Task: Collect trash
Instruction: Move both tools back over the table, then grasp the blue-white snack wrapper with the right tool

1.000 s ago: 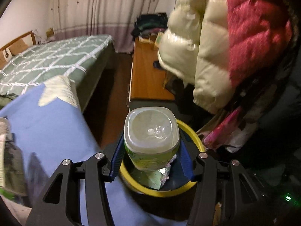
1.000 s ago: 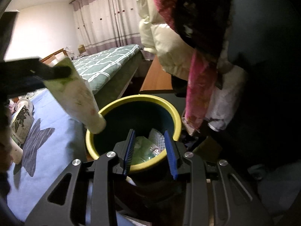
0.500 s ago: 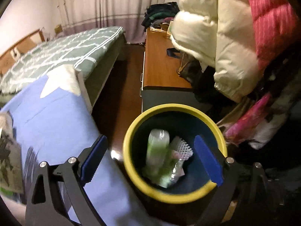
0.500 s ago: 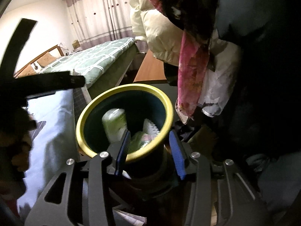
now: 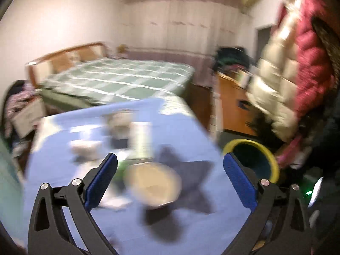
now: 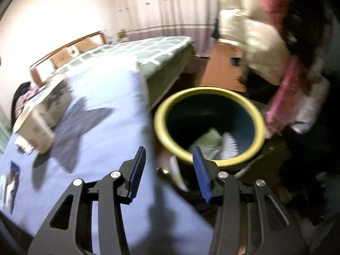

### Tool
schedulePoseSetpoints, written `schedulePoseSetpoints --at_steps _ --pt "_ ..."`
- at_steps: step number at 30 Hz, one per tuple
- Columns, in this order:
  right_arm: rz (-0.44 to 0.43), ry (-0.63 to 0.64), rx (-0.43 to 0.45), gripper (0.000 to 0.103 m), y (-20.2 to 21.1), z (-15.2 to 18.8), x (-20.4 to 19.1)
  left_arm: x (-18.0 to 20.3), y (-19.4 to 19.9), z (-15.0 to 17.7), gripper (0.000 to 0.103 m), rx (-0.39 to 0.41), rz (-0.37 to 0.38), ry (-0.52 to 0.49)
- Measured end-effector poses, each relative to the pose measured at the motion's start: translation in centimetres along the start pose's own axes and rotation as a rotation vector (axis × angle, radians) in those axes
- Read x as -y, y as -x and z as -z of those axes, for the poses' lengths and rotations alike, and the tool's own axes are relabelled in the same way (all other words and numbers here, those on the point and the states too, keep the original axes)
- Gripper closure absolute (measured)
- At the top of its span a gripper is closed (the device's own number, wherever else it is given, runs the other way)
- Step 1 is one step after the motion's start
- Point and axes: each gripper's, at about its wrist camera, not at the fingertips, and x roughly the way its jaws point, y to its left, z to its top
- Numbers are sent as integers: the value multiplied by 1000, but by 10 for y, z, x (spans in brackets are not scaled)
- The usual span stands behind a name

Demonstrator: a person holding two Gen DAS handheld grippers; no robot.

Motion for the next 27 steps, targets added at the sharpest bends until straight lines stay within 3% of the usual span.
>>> schedulePoseSetpoints --at_steps 2,5,11,14,19,27 --pt "-45 50 -2 59 5 1 -27 -42 20 17 5 16 -120 46" --pt "-129 127 -1 59 12 3 -68 -98 47 41 5 15 -222 136" --pt "-298 285 -38 59 21 22 -153 -170 89 79 5 32 -360 270" --pt "-384 343 -62 59 28 30 -190 -190 104 91 5 52 -400 300" --pt "-455 421 -57 59 39 38 -240 -200 111 100 5 67 -412 308" --pt "-467 443 -157 59 11 44 -290 -206 111 109 5 63 -419 321"
